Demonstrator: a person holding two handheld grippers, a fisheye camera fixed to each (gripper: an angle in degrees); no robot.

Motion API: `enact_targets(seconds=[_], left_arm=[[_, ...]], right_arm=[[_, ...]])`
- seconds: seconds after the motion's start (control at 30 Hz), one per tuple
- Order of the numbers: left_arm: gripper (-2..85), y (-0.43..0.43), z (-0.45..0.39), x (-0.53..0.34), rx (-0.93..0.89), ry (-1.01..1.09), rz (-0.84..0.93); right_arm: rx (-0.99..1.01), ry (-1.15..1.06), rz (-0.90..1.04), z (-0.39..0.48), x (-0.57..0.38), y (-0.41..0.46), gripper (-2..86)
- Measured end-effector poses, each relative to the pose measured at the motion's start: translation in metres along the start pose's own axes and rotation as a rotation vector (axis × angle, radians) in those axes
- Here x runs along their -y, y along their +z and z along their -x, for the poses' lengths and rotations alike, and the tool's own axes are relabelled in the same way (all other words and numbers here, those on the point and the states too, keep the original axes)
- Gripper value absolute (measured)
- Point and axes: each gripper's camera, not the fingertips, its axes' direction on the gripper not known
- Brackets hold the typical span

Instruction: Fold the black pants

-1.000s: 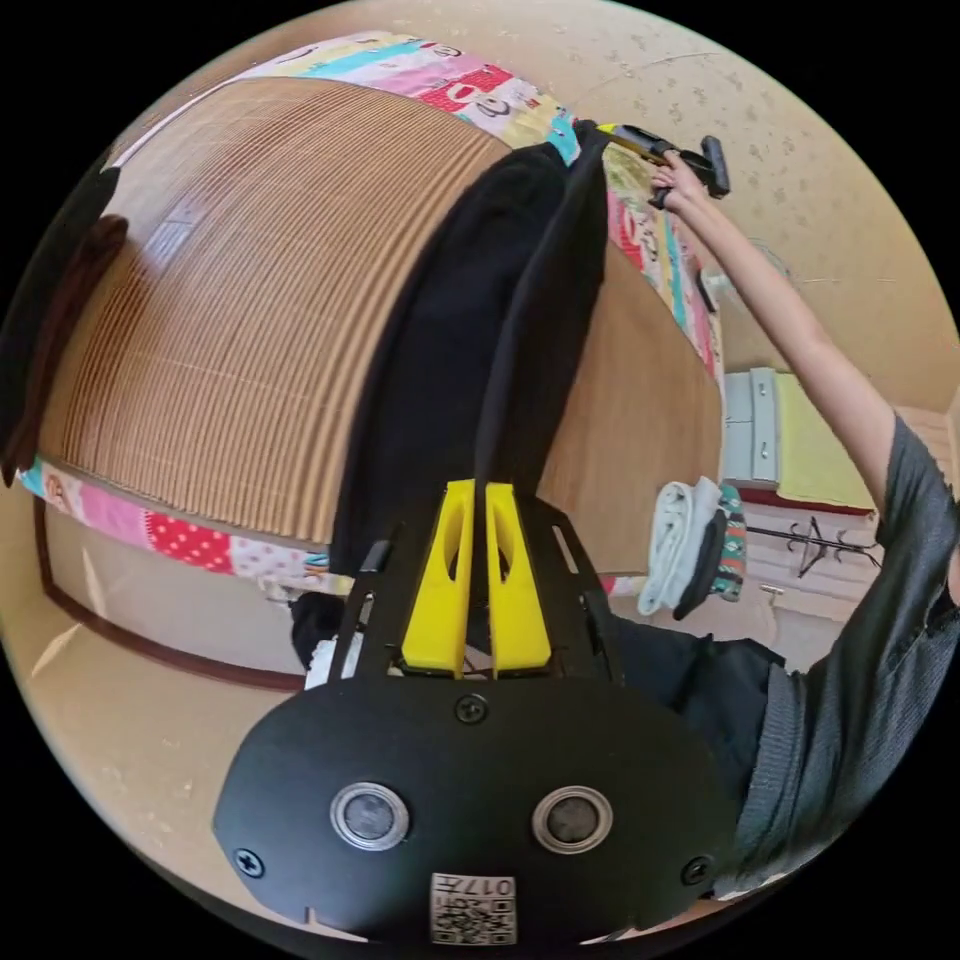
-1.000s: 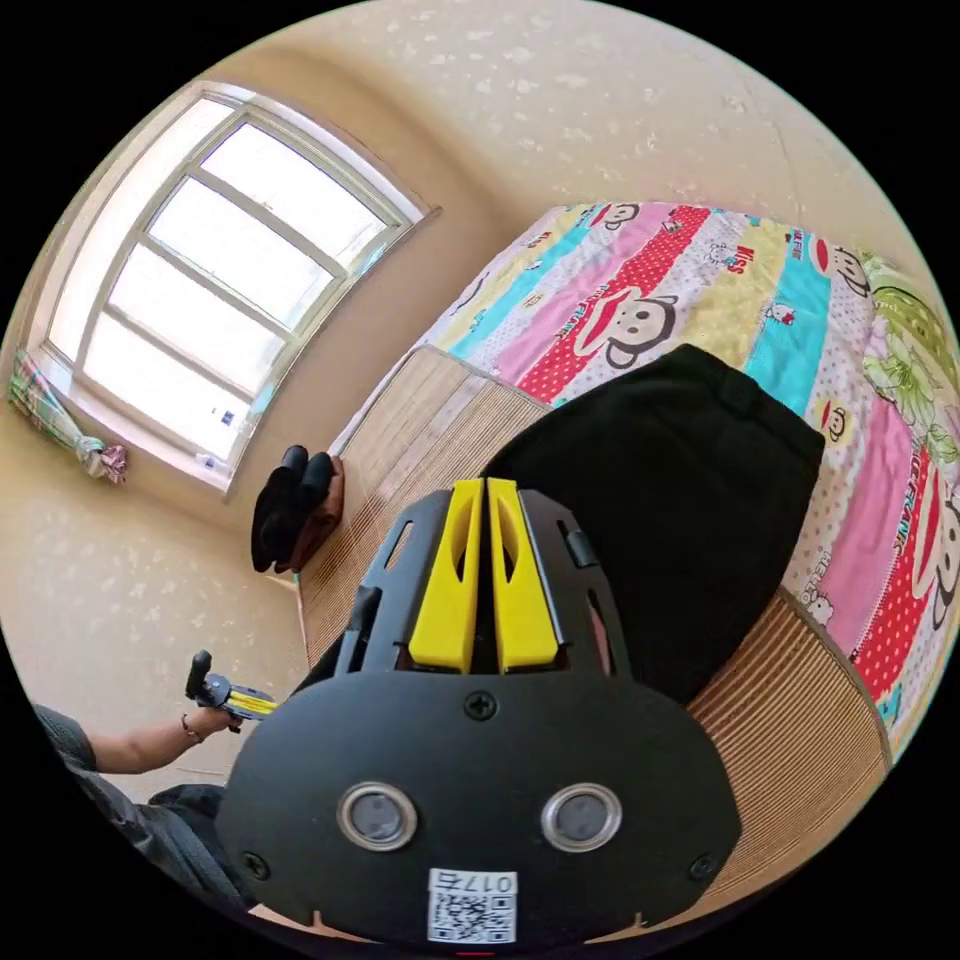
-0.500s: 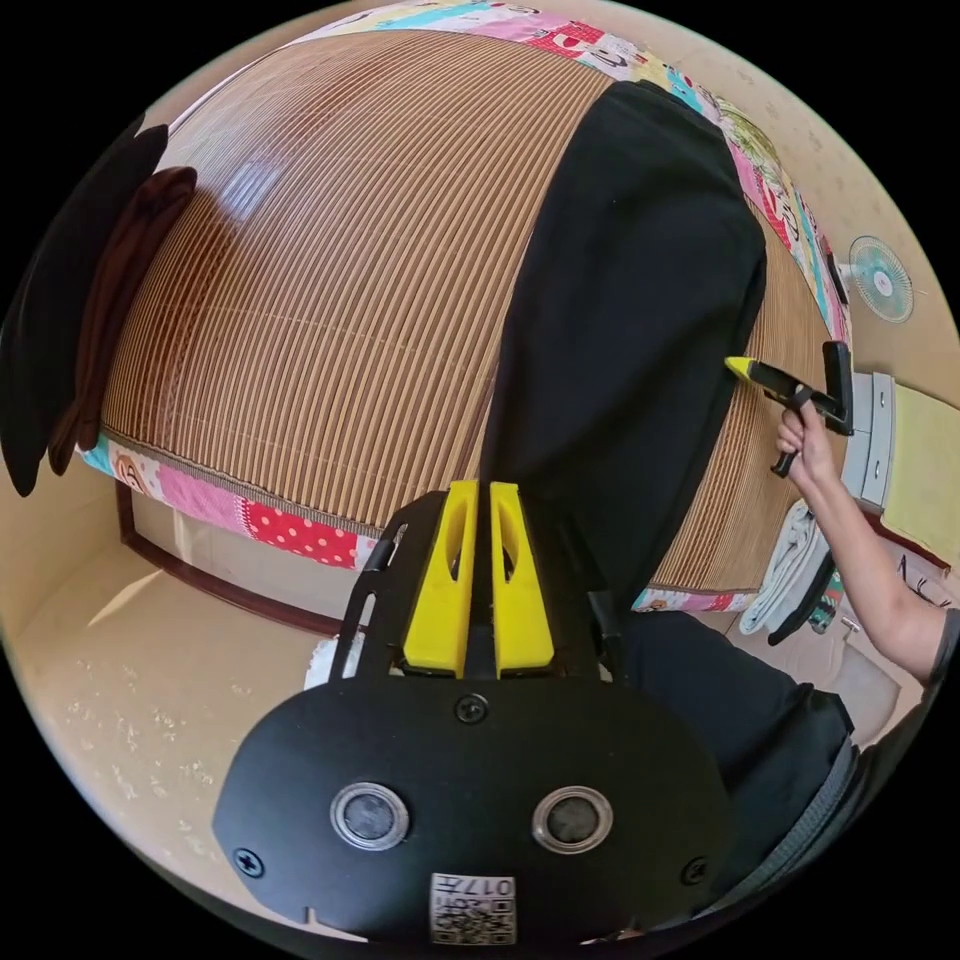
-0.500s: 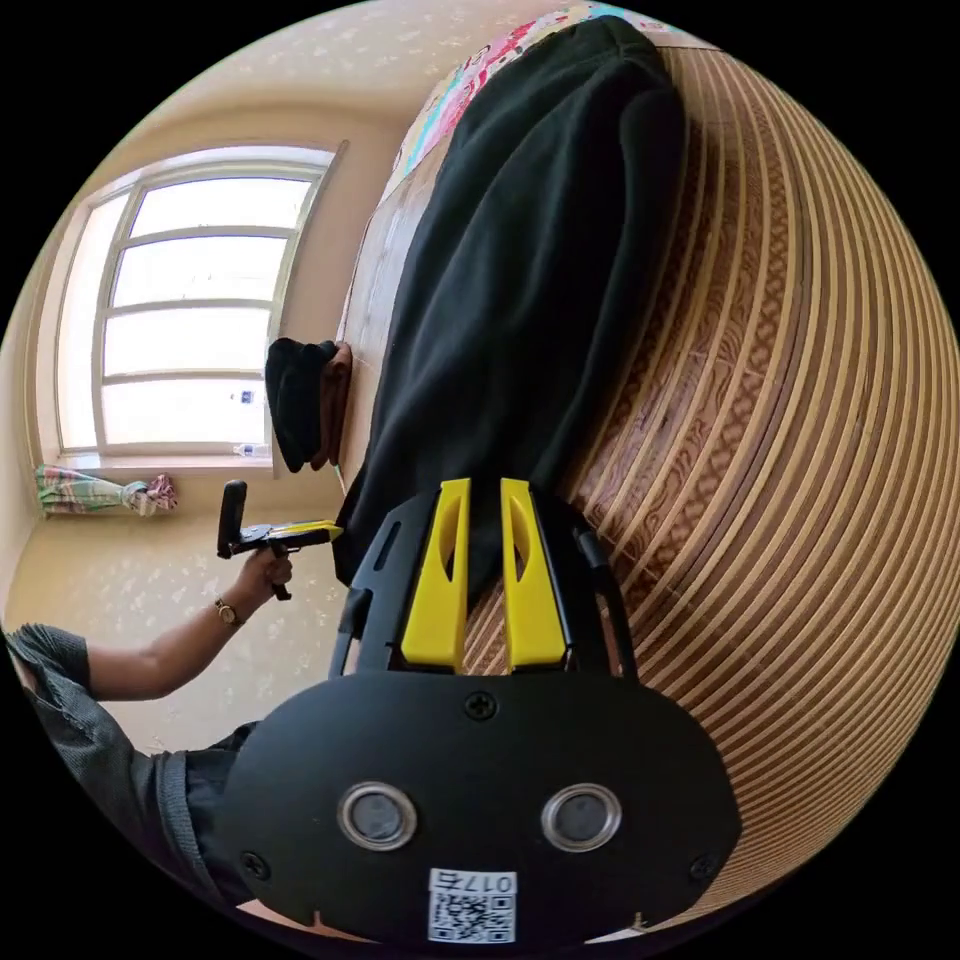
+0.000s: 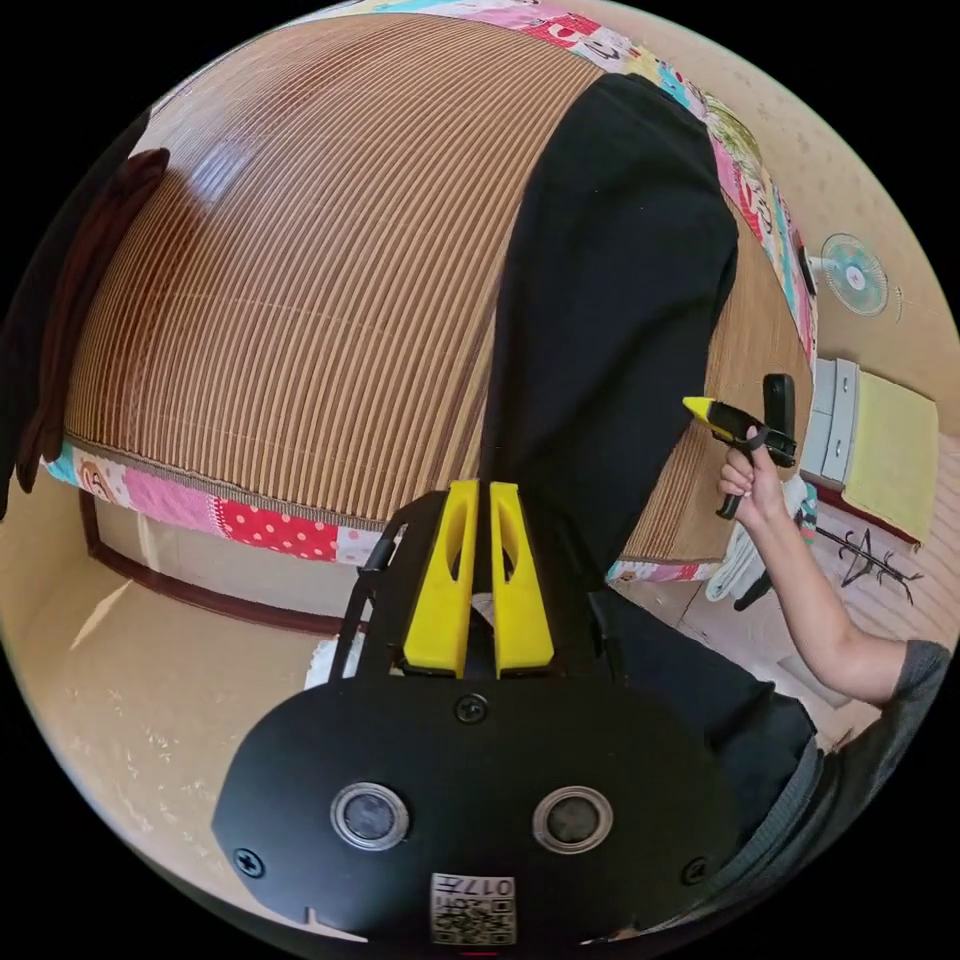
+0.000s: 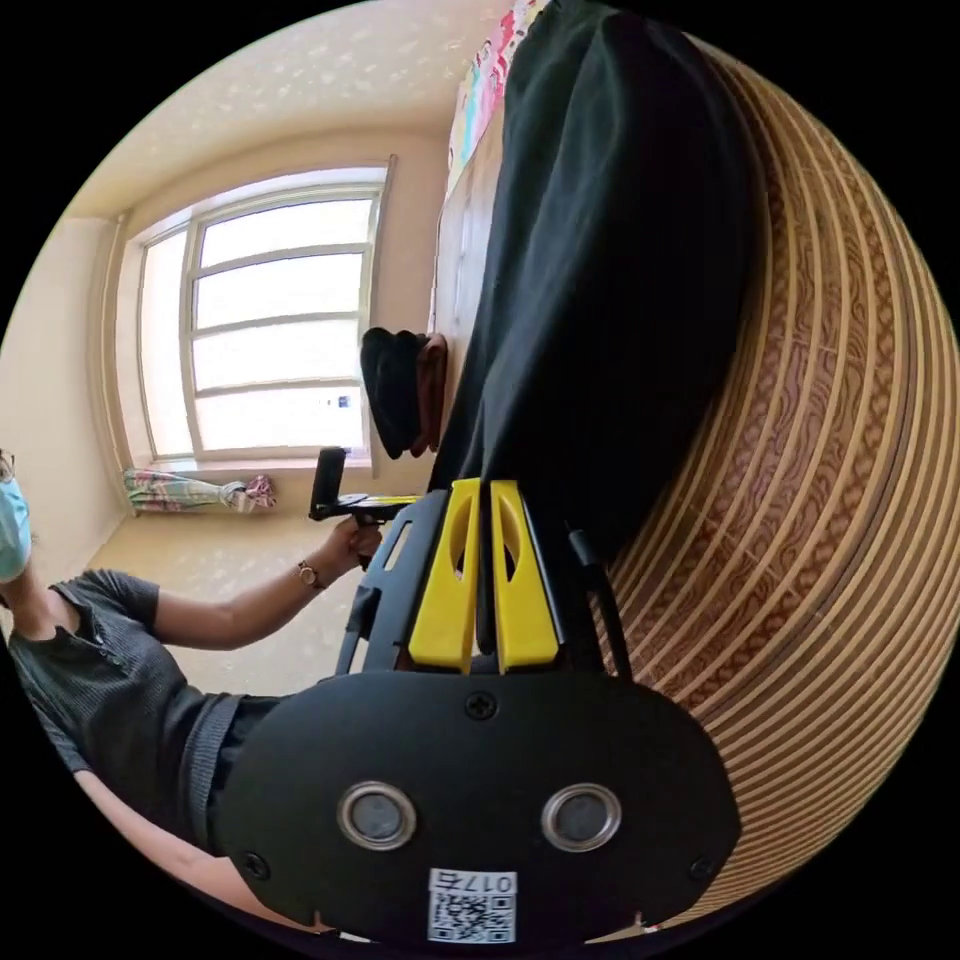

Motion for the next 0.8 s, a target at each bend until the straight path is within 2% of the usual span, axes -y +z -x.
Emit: enact_targets(seconds=[0.03, 0.1, 0.13, 0.2, 0.27, 0.4, 0.47, 0.53, 0.57, 0.67, 0.8], left_arm=[[0.3, -0.004, -0.001, -0.003, -0.049, 0.042, 0.000], [0.2, -0.022, -0.002, -0.020, -0.275, 0.171, -0.027], [0.1, -0.025, -0.001, -0.025, -0.321, 0.184, -0.036], [0.0, -0.030, 0.011, -0.040, -0.380, 0.164, -0.070], [-0.1, -0.022, 0.022, -0.044, -0.354, 0.097, -0.070], [0.3, 0.006, 0.045, -0.039, -0.235, -0.073, 0.001], [3.0, 0.004, 0.045, -0.035, -0.214, -0.085, -0.028], [5.3, -0.004, 0.039, -0.029, -0.187, -0.068, -0.076], [6.6, -0.008, 0.032, -0.021, -0.176, -0.039, -0.097], [9.9, -0.008, 0.016, 0.009, -0.164, 0.038, -0.087], [10.0, 0.022, -0.002, 0.045, -0.133, 0.111, 0.016]], right_arm=[[0.053, -0.018, -0.095, 0.016, -0.018, -0.017, 2.5], [0.098, -0.014, -0.228, 0.031, -0.043, -0.041, 2.2], [0.083, 0.014, -0.278, 0.035, -0.055, -0.052, 2.1], [-0.023, 0.048, -0.261, 0.034, -0.064, -0.052, 1.7], [-0.161, 0.135, -0.156, 0.017, -0.064, -0.027, 1.4], [-0.097, 0.135, 0.087, -0.004, -0.059, 0.039, 1.9], [-0.149, 0.128, 0.201, 0.007, -0.060, 0.077, 2.8], [-0.218, 0.097, 0.171, 0.029, -0.060, 0.084, 3.8], [-0.239, 0.100, 0.084, 0.041, -0.060, 0.077, 4.7], [-0.320, 0.237, -0.094, 0.042, -0.061, 0.059, 8.3], [-0.449, 0.281, -0.071, 0.031, -0.053, 0.073, 8.3]])
